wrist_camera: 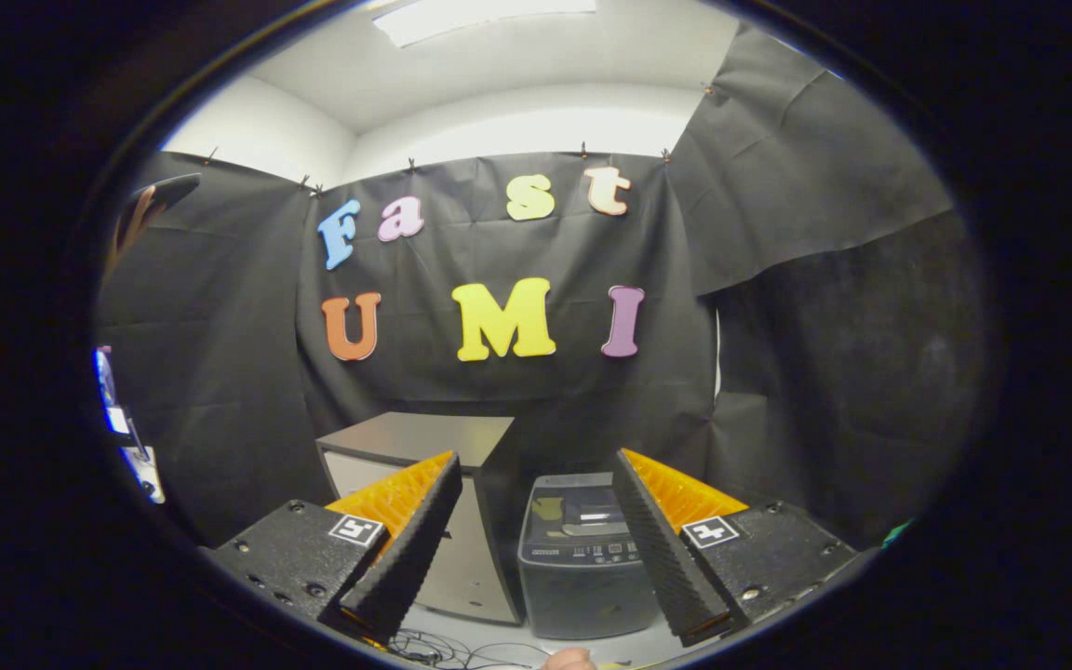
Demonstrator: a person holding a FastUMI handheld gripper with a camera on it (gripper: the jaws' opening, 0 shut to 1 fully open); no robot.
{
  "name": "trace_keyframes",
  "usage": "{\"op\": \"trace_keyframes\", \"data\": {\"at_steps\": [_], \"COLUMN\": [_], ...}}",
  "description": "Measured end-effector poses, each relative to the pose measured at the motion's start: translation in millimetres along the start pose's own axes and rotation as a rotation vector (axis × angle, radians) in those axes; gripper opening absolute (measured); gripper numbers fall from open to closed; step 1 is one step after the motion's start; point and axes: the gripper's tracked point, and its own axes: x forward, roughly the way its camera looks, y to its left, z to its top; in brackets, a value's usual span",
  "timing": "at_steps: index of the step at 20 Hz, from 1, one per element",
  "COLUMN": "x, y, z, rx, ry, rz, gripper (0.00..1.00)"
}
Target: Put the clothes into the washing machine and then close the washing machine lid.
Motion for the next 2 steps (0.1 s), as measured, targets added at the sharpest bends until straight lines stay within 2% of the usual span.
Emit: {"op": "trace_keyframes", "data": {"at_steps": [2], "x": [-1.4], "y": [0.5], "z": [1.1], "rx": [-0.006], "ry": [-0.002], "rz": [0.005], "gripper": [1.0]}}
